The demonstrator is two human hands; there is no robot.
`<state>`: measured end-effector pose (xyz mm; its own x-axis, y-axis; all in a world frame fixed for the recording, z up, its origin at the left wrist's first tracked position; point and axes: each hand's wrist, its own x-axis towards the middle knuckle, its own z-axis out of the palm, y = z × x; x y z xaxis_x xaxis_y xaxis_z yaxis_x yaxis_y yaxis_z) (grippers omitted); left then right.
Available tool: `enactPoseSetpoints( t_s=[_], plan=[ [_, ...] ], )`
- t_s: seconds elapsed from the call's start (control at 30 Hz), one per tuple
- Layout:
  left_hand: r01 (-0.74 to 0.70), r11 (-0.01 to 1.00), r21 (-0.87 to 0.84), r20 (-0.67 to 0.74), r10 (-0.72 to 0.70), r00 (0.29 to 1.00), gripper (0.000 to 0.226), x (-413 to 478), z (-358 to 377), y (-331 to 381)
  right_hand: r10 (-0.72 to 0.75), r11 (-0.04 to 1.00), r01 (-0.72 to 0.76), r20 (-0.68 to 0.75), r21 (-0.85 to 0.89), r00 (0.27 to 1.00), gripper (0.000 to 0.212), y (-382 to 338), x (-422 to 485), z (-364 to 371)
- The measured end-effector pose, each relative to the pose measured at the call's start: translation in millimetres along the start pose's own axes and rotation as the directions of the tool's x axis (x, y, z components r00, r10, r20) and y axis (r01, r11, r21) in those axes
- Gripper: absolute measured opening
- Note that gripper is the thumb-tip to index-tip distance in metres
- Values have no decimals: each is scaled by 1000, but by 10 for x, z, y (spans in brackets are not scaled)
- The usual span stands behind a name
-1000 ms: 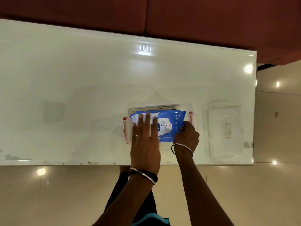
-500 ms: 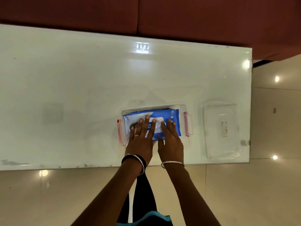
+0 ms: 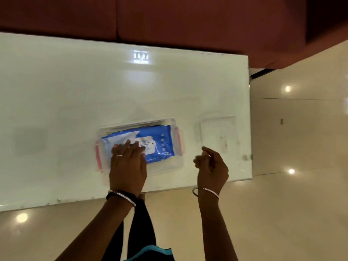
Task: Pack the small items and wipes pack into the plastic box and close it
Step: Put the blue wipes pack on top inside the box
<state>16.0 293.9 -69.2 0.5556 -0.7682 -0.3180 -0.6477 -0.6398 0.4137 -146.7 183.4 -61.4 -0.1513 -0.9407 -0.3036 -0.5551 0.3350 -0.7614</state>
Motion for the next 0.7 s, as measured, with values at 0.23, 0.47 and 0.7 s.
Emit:
enactPoseSetpoints(
  t_s=[0.23,0.47,0.7],
  plan=[
    [-172,931,-321,-135,134,982,23,419,94,1040,694,708,-706,-179,-9,698,32,948,350,-551],
    [-142,968,-206,415,218,883,64,1370,729,1654,744,660,-749,-193,64,640,38,1179,556,-500],
    [-190,978,-91,609,206,766,74,1572,936,1785,837,536,-817,-5,213,547,21,1240,793,-567]
  ],
)
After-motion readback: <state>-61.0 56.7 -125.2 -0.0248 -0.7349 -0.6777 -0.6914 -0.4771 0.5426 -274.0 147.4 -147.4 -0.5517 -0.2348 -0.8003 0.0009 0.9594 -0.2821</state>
